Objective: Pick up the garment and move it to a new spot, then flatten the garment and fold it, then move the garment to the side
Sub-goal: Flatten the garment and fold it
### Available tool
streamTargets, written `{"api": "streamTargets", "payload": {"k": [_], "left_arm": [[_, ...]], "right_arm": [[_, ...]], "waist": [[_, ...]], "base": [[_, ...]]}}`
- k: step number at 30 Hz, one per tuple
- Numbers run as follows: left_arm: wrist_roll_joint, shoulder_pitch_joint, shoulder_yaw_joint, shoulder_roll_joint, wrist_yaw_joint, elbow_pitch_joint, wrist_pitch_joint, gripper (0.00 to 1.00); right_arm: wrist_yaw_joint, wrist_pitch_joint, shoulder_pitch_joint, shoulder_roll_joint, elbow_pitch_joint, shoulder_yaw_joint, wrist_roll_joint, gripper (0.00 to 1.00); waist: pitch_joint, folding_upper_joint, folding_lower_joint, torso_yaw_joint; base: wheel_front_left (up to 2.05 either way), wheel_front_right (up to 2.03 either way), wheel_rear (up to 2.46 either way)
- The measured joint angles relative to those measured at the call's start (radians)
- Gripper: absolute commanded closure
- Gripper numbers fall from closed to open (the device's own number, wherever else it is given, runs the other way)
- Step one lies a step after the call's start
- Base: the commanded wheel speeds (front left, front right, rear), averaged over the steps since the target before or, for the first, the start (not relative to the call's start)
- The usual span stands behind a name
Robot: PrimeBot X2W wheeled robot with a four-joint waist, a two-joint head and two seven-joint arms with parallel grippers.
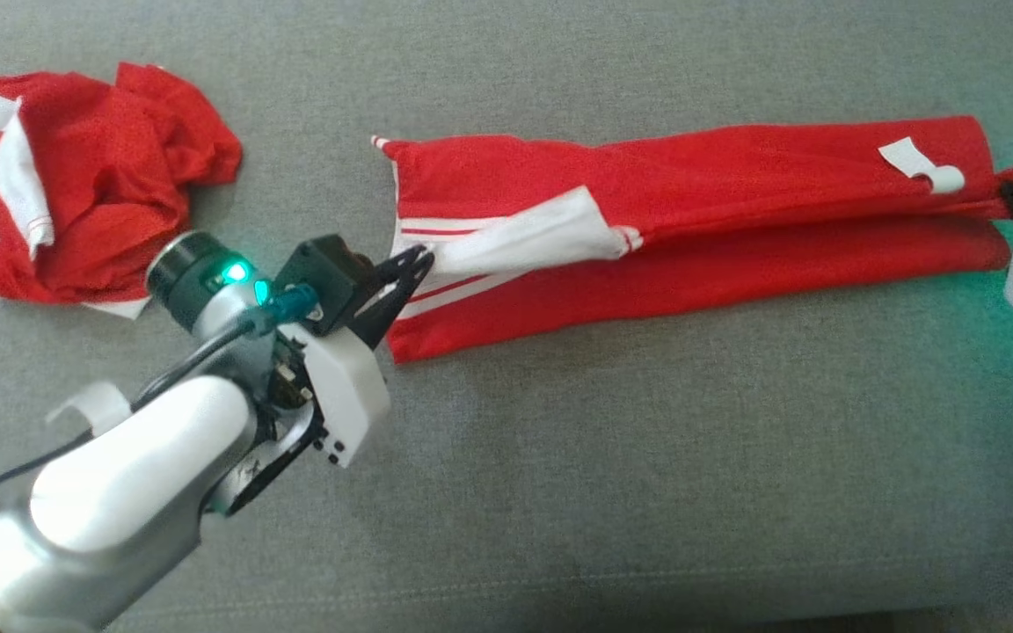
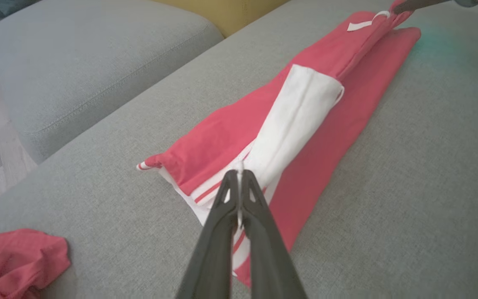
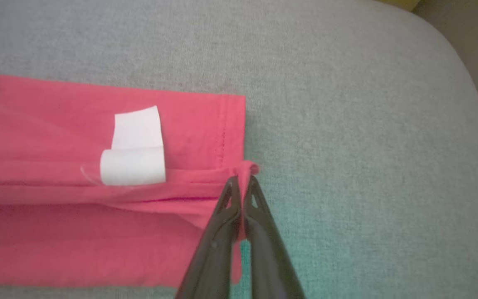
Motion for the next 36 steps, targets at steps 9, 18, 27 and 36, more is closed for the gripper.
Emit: {"api": "streamTargets", "payload": {"k": [9, 18, 27, 36], "left_arm": [[0.000, 0.010, -0.030, -0.018, -0.006, 0.078, 0.008, 0.00], [-0.049, 0.036, 0.081, -0.052, 0.101, 0.164, -0.147, 0.00], [-0.158, 0.139, 0.340, -0.155, 0.214, 0.196, -0.336, 0.00], [-0.012, 0.348, 0.633, -0.314, 0.167, 0.110, -0.343, 0.00]], "right_arm": [[0.000, 0.057, 0.000, -0.001, 0.000, 0.025, 0.033, 0.00], [0.000, -0.120, -0.007, 0.009, -0.007, -0.036, 0.051, 0.00], [0.000, -0.410, 0.002, 0.084, -0.107, -0.128, 0.058, 0.00], [0.000, -0.455, 0.145, 0.175, -0.228, -0.295, -0.102, 0.00]], "waist": [[0.002, 0.0000, 0.0000, -0.019], [-0.060, 0.0000, 0.0000, -0.035], [-0.128, 0.0000, 0.0000, -0.049], [-0.161, 0.0000, 0.0000, -0.066]], "base": [[0.00, 0.00, 0.00], [0.00, 0.00, 0.00], [0.00, 0.00, 0.00], [0.00, 0.00, 0.00]]}}
